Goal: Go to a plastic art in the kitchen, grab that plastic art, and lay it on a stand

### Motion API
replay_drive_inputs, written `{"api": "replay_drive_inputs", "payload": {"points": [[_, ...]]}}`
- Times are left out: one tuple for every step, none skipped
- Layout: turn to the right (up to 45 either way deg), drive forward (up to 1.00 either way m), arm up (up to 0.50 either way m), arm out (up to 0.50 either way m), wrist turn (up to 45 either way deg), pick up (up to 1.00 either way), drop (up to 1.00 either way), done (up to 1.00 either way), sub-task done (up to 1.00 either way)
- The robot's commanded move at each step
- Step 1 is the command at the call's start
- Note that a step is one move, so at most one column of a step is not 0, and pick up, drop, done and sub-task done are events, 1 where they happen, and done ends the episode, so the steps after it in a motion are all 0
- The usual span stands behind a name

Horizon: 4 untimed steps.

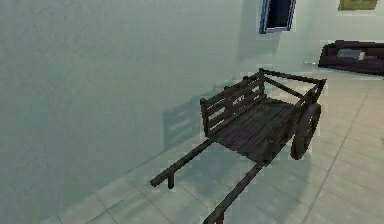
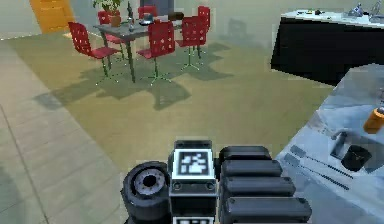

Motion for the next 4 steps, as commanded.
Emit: {"api": "replay_drive_inputs", "payload": {"points": [[0.0, 0.10, 0.00, 0.00, 0.0, 0.00, 0.00, 0.00, 0.00], [-45.0, 0.00, 0.00, 0.00, 0.0, 0.00, 0.00, 0.00, 0.00], [-42.0, 0.00, 0.00, 0.00, 0.0, 0.00, 0.00, 0.00, 0.00], [0.0, 0.30, 0.00, 0.00, 0.0, 0.00, 0.00, 0.00, 0.00]]}}
